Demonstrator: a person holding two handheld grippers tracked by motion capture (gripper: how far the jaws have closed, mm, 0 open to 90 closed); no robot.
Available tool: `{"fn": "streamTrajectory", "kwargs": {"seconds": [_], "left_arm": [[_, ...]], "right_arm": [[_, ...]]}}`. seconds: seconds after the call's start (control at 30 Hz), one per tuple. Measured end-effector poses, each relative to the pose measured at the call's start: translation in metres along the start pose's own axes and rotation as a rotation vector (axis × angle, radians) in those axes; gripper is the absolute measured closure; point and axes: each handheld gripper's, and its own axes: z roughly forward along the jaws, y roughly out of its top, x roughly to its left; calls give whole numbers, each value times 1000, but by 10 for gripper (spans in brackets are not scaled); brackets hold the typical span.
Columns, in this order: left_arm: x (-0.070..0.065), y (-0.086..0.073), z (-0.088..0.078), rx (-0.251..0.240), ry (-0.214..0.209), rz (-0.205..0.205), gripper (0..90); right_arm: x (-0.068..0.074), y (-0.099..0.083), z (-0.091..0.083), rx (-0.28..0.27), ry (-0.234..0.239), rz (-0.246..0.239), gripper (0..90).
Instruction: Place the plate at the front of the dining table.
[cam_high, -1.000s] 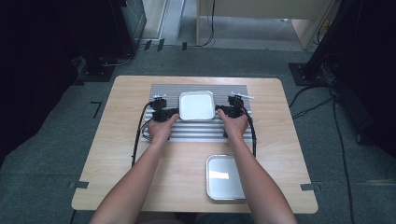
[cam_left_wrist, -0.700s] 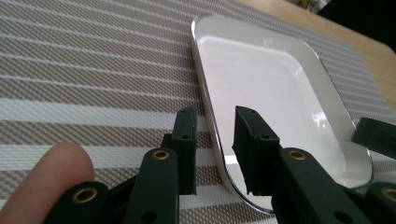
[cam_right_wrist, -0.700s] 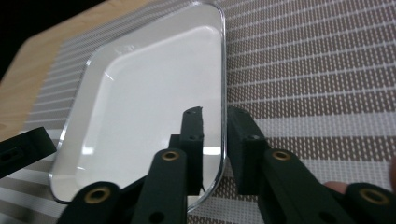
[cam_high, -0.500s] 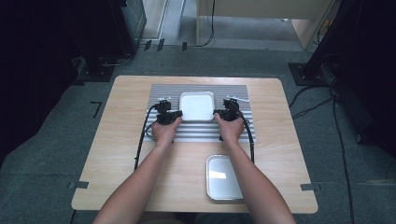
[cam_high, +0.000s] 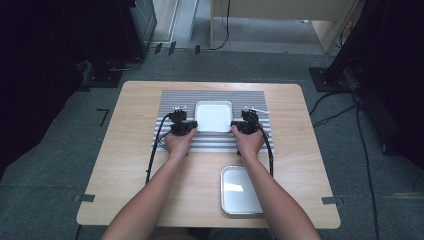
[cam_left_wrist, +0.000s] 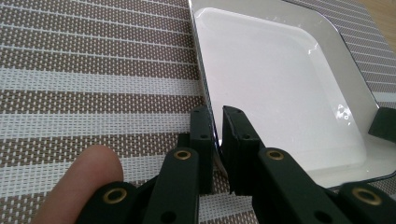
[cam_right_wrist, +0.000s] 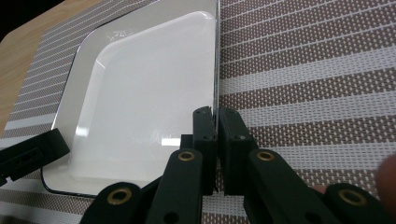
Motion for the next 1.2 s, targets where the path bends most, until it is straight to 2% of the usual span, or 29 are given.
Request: {"fn": "streamTrajectory", "kwargs": {"seconds": [0.03,0.07,0.1,0.13,0.17,0.2,0.27,0.33,0.37,0.4,0.43,0.47,0.5,0.53,0.57,0.6,0.63,0.67,0.7,0.73,0.77,0.87,0.9,1.03,1.2], "left_arm": [[1,0,-1,-1,-23,-2,796],[1,0,-1,-1,-23,-2,752],[2,0,-3,-3,-56,-5,693],[2,0,-5,-7,-71,-4,643],[2,0,-5,-7,-71,-4,576],[2,1,-11,-28,-70,4,500],[2,1,-14,-33,-73,11,438],[1,-1,-23,-33,-115,32,407],[-1,-4,-30,-34,-141,73,372],[-1,-4,-30,-34,-141,73,349],[-3,-6,-36,-35,-160,92,349],[-3,-7,-41,-36,-167,106,322],[-4,-9,-45,-38,-176,117,297],[-5,-12,-54,-41,-191,131,238],[-5,-12,-54,-41,-191,131,202],[-6,-13,-57,-34,-195,140,202],[-9,-18,-63,-26,-167,167,175],[-9,-18,-63,-26,-167,167,175],[-10,-25,-67,-29,-128,196,175],[-10,-25,-67,-29,-128,196,175],[-9,-28,-69,-26,-114,189,175],[-5,-38,-76,-43,-115,162,174],[-3,-41,-79,-47,-105,160,168],[5,-51,-89,-73,-49,166,168],[10,-54,-101,-101,-62,172,149]], "right_arm": [[-1,0,0,-2,6,-3,853],[-1,0,0,-2,6,-3,853],[-3,1,-1,-17,22,-12,766],[-3,1,-1,-25,31,-13,727],[-3,1,-1,-25,31,-13,727],[-5,2,-4,-47,53,-39,664],[-6,2,-6,-50,58,-47,643],[-8,4,-10,-46,77,-55,628],[-9,4,-17,-52,90,-78,572],[-9,4,-17,-52,90,-78,572],[-8,4,-20,-55,82,-101,575],[-7,4,-24,-54,62,-157,558],[-6,5,-28,-41,72,-177,518],[-5,5,-38,-48,104,-195,435],[-5,5,-38,-48,104,-195,435],[-5,5,-43,-56,109,-211,390],[-6,4,-52,-68,115,-243,306],[-6,4,-52,-68,115,-243,306],[-6,2,-59,-67,75,-271,308],[-6,2,-59,-67,75,-271,308],[-8,-1,-66,-72,69,-272,306],[-11,-4,-74,-88,88,-283,297],[-14,-8,-80,-102,79,-300,292],[-21,-14,-92,-122,64,-312,284],[-31,-21,-104,-131,69,-322,269]]}}
